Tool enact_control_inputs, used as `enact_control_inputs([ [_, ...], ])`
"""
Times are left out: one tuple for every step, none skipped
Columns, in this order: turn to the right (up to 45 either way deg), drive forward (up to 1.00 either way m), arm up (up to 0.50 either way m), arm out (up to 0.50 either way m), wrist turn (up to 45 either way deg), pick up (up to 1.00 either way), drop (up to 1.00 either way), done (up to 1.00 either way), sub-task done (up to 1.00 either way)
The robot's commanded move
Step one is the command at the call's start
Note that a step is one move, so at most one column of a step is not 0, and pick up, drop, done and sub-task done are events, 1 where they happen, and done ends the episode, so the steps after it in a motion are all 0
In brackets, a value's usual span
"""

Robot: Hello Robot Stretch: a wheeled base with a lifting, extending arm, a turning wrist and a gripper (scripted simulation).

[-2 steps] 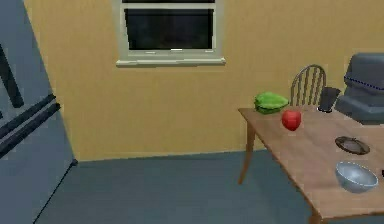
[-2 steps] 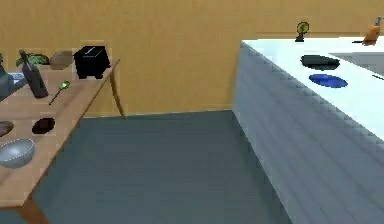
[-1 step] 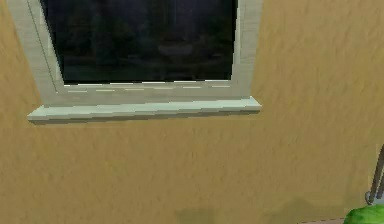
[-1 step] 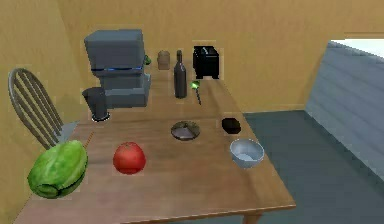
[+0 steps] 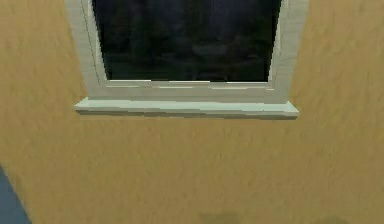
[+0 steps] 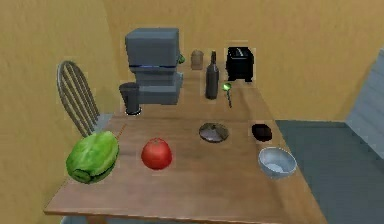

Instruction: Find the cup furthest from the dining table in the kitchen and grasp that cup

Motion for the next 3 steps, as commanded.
enact_control_inputs([
  [0.0,0.25,0.0,0.0,0.0,0.0,0.0,0.0,0.0],
  [45.0,0.0,0.0,0.0,0.0,0.0,0.0,0.0,0.0],
  [45.0,0.0,0.0,0.0,0.0,0.0,0.0,0.0,0.0],
])
